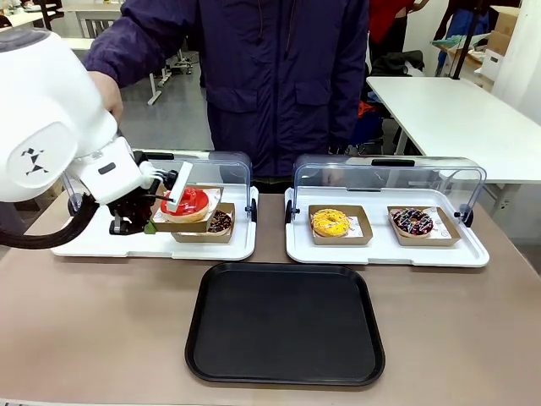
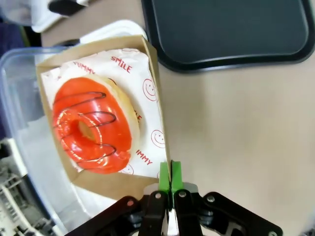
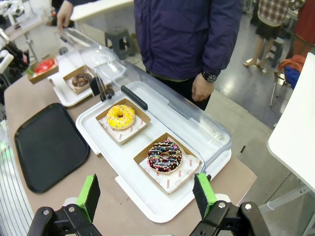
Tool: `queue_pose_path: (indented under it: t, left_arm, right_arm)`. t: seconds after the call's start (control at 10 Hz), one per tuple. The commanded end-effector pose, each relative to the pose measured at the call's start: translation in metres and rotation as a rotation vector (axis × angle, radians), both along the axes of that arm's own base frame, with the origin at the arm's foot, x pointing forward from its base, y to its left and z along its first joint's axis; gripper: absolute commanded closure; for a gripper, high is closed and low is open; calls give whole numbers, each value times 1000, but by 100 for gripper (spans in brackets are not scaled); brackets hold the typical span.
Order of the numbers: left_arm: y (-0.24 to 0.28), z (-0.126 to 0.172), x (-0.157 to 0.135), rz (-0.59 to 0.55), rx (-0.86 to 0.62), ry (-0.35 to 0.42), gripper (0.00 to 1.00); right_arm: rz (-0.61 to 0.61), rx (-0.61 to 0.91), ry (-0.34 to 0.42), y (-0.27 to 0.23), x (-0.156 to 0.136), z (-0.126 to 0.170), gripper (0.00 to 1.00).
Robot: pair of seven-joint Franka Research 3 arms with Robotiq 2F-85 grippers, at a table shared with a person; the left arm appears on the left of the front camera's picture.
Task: Move the first donut from the left to the tray.
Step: Pick up the Paper togo box containing the Donut indicated by the person and place it on the Handle tray.
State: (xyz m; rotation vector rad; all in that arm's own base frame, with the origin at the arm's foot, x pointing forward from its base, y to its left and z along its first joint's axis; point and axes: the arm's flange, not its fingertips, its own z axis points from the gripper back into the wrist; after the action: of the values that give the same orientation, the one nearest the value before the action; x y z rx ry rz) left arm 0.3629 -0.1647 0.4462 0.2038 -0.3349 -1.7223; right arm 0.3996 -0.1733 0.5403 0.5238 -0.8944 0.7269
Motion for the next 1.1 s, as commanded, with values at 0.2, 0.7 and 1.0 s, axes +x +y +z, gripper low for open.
queue_pose_path:
  t: [0.2,0.7,1.0]
  left_arm:
    - [0,0,0,0,0,0,99]
    - [-57,-11,-47,45,55,-88,99]
    - [-113,-27,-77,53,17,-40,99]
  right_arm:
    - [6,16,-39,2,1,-2,0]
    - [6,16,-39,2,1,-2,0]
    - [6,16,-39,2,1,-2,0]
